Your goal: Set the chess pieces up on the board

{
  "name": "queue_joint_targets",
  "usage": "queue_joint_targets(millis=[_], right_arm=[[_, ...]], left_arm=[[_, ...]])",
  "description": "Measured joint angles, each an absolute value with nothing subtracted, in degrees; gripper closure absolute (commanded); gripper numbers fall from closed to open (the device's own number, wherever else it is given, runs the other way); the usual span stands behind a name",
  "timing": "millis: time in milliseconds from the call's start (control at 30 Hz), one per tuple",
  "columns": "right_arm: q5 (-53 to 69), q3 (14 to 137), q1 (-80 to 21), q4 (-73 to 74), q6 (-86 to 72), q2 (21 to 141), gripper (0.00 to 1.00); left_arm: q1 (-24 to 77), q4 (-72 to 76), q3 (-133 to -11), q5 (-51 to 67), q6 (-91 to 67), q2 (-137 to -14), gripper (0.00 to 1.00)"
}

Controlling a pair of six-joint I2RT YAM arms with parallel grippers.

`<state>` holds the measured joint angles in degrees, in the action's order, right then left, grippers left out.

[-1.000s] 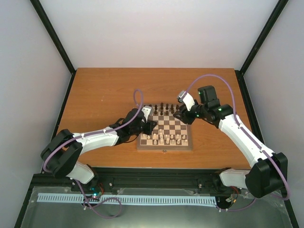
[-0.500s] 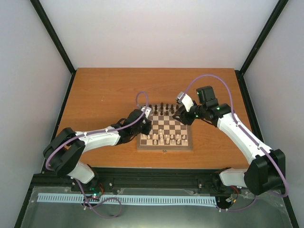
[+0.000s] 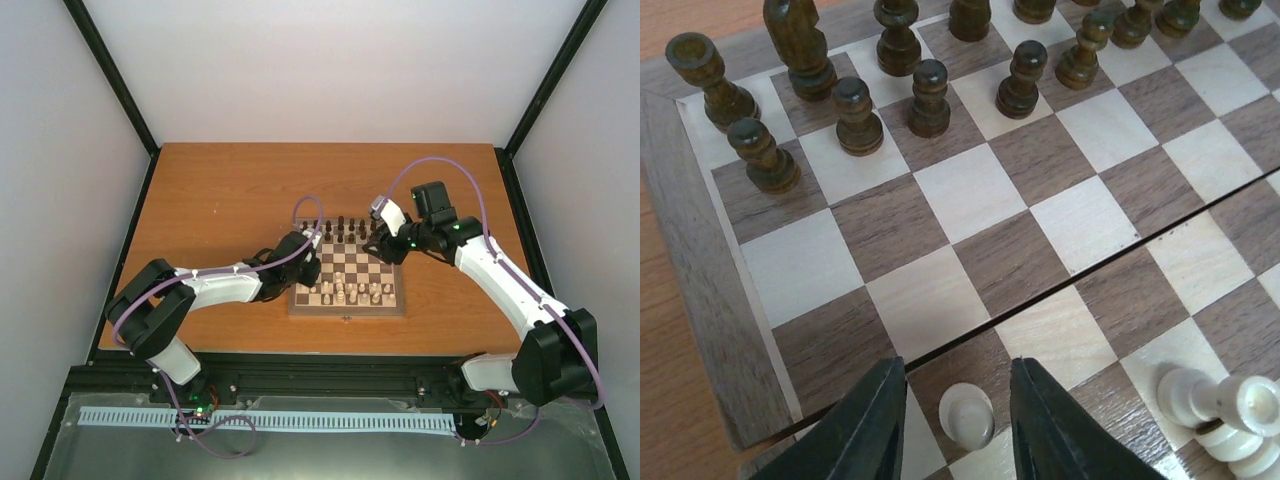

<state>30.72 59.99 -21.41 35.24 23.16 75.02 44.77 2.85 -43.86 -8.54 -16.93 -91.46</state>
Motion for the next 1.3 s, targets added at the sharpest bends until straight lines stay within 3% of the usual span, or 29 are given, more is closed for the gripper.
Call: queue_joint_targets(millis=[300, 567, 1300], right_arm=[[30.89, 60.01, -21.41, 36.32, 24.4, 77.49, 0.51], [31.79, 66.19, -22.15, 42.09, 28.18, 90.78, 0.56], [24.73, 83.11, -34.72, 51.07, 31.05, 112.31, 0.58]], left_arm=[[44.77, -2.76, -46.46, -7.7, -17.26, -88.16, 0.56], [44.8, -8.47, -48.12, -9.3, -22.09, -75.9, 0.47], [43.33, -7.44, -36.71, -10.94, -30.26, -65.95, 0.44]])
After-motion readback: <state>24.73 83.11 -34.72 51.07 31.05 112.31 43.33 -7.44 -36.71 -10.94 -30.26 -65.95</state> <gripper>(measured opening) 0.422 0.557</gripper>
